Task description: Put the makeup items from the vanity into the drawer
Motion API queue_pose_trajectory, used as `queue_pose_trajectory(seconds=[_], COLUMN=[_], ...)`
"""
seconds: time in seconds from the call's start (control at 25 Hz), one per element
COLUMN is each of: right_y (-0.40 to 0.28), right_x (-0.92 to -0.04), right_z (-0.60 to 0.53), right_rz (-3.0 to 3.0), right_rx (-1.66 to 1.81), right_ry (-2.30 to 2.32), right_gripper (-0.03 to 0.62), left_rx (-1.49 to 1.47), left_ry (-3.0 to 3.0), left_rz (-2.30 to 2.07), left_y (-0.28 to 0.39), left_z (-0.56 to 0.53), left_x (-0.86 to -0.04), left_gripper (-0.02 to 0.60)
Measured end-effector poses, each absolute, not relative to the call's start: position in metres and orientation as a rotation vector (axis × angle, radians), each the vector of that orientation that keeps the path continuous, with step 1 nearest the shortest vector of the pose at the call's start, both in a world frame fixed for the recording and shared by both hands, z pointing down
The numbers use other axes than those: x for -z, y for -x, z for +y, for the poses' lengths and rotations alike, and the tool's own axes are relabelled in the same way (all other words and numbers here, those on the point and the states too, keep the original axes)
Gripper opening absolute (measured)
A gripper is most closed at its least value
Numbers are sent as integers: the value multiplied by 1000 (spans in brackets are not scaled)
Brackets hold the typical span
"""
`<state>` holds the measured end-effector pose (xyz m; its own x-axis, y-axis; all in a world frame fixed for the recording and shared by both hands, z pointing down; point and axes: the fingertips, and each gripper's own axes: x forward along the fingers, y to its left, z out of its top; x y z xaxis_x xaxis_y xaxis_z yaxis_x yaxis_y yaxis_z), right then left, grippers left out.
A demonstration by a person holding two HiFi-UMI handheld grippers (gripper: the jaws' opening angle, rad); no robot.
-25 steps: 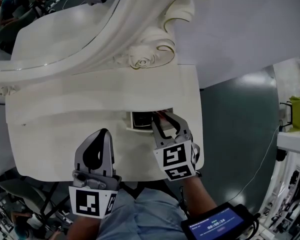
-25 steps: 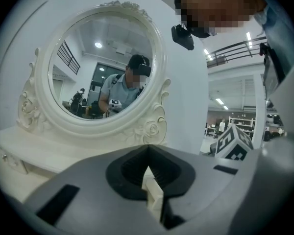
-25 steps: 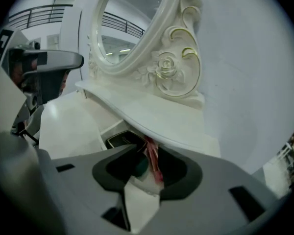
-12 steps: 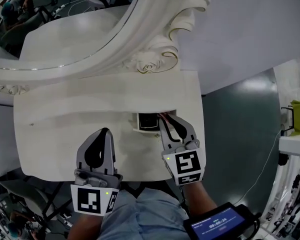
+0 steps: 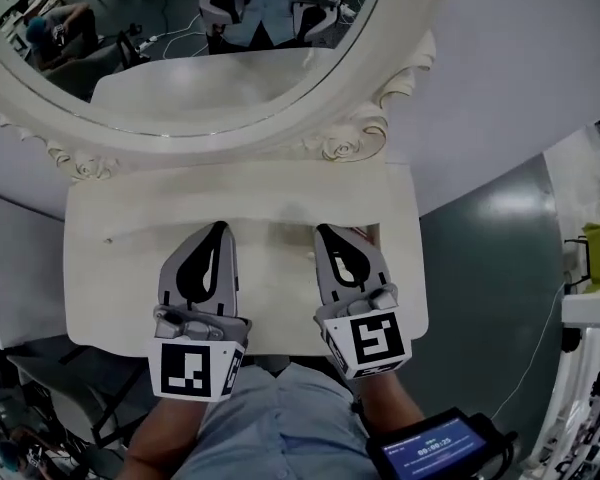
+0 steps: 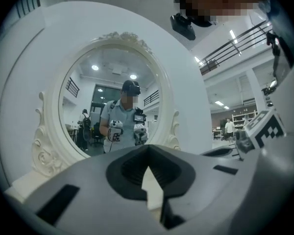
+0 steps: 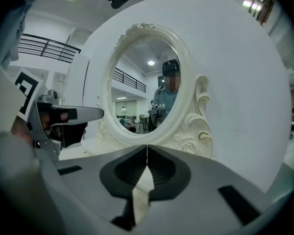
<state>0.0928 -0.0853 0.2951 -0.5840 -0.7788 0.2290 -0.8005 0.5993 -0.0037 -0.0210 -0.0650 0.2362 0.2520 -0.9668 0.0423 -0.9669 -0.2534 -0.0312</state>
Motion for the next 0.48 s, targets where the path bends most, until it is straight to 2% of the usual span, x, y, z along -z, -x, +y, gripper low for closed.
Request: queue_pose_trajectory(seconds=[0.48], right_y=[-27], right_x=[-231], right_z=[-60], right_rz=[-2785], right_rx=[41], right_ry=[-1328], right_gripper=[0], left_rx=[22], left_ry=[-2546], left_rz=[-2010], left_y=[67], left_z=[-48], left_x=[-192], left_gripper=[-2])
